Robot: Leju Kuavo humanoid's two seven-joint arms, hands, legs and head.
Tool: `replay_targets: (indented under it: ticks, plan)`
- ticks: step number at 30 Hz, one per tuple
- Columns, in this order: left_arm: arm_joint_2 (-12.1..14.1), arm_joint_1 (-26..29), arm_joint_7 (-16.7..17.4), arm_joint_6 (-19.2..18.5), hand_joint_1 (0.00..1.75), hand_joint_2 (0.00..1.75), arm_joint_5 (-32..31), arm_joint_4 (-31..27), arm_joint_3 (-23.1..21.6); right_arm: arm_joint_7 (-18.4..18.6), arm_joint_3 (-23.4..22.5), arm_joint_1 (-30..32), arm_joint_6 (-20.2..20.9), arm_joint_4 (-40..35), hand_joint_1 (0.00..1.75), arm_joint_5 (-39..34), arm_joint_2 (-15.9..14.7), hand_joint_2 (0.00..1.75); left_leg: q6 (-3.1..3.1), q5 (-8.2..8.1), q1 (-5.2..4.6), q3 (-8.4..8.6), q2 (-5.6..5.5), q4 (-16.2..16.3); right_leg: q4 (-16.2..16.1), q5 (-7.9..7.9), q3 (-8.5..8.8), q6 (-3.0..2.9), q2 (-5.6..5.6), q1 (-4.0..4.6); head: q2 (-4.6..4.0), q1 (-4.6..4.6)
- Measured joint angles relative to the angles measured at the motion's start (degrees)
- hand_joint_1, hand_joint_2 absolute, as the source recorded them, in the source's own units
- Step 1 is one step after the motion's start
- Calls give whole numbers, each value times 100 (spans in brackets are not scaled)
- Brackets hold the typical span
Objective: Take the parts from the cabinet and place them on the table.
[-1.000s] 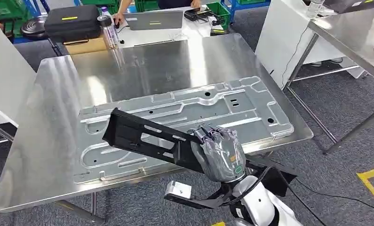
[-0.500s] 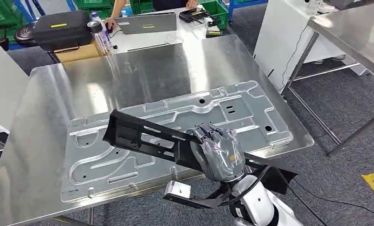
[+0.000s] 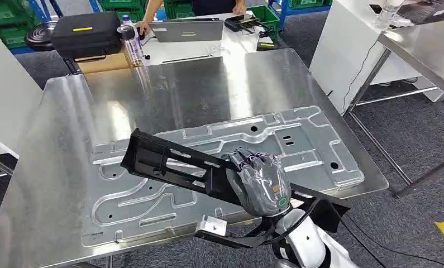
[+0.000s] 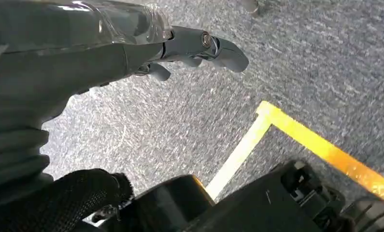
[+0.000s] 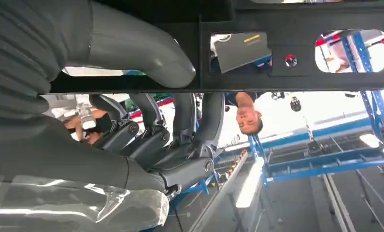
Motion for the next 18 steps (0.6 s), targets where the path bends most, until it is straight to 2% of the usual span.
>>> replay_targets:
  ticks: [1, 2, 4, 6, 7, 8, 9, 10, 11, 12, 13, 15, 16, 17, 18]
  plan:
    - [2, -9, 0, 0, 0, 175, -2, 2, 0, 0, 2, -9, 2, 5, 175, 0, 0, 175, -47, -44, -46, -15, -6, 17, -69, -113, 75, -8, 15, 27, -2, 2]
    - [4, -6, 0, 0, 0, 175, -2, 2, 0, 0, 2, -16, -11, 2, 175, 2, 2, 175, -71, -54, -36, -28, -8, 1, -82, -160, 71, -63, 22, 20, 2, 0]
    - [7, -6, 0, 0, 0, 175, -2, 2, -2, 0, 0, 1, -13, 2, 175, 2, -2, 175, -108, -70, -35, 0, 1, -53, -101, -200, 55, -120, 33, 35, 0, -11]
    - [17, -12, 0, 0, 0, 175, -4, 2, -2, 0, 2, -6, -13, 0, 175, 9, 11, 175, -168, -139, -39, 52, 12, -32, -134, -237, 122, -180, 29, -22, 0, -9]
    - [17, -11, 0, 0, 0, 175, -4, 2, -2, -2, 0, -9, -15, 0, 175, 13, 11, 175, -206, -255, -32, -41, 32, 221, -135, -268, 160, -218, 17, -26, 0, -42]
    - [17, -13, -2, 4, 0, 175, -2, 2, 0, -15, 2, -12, -13, 0, 175, 17, 13, 175, -236, -440, -16, -287, 35, 663, -134, -292, 173, -232, 8, -27, 0, -42]
    - [22, -45, -4, 4, 0, 175, 7, 2, 6, -15, 2, -7, -13, 2, 175, 17, 13, 175, -262, -669, -10, -631, 41, 1252, -134, -316, 185, -235, -5, -25, 0, -44]
    - [22, -79, -15, 7, 0, 175, 7, 2, 9, -15, 2, 0, -13, 2, 175, 17, 11, 175, -273, -816, -10, -930, 41, 1746, -133, -341, 203, -234, -14, -24, 0, -46]
    - [22, -99, -22, 7, 0, 175, 7, 0, 9, -15, 4, 6, -13, 2, 175, 17, 13, 175, -276, -799, -10, -1103, 40, 2001, -133, -370, 238, -234, -17, -24, 0, -46]
    - [22, -108, -22, 7, 0, 175, 7, 0, 9, -15, 4, 8, -13, 2, 175, 18, 15, 175, -275, -637, -11, -1125, 41, 1957, -133, -406, 297, -230, -16, -23, 0, -46]
    - [22, -102, -22, 4, 0, 175, 7, 0, 9, -15, 4, 8, -13, 2, 175, 17, 15, 175, -257, -341, -11, -1026, 45, 1639, -133, -451, 374, -224, -9, -22, 0, -46]
    - [22, -68, -15, 4, 0, 175, 4, 0, 4, -15, 4, 5, -13, 2, 175, 18, 20, 175, -177, 423, -17, -692, 60, 588, -135, -537, 526, -197, -2, -16, 0, -48]
    - [22, -43, -15, 7, 0, 175, 7, 2, 7, -13, 4, 10, -13, 4, 175, 17, 20, 175, -114, 437, -51, -646, 106, 407, -165, -554, 522, -181, -1, -22, 0, -39]
    - [22, -42, -15, 7, 0, 175, 18, 2, 7, -15, 4, 5, -13, 4, 175, 18, 22, 175, -93, 460, -95, -645, 103, 297, -155, -554, 511, -150, 10, 12, 0, -53]
    - [22, -44, -15, 4, 0, 175, 22, 2, 7, -11, 4, 13, -13, 4, 175, 18, 22, 175, -56, 367, -99, -571, 100, 186, -155, -547, 471, -120, -2, -3, 0, -52]
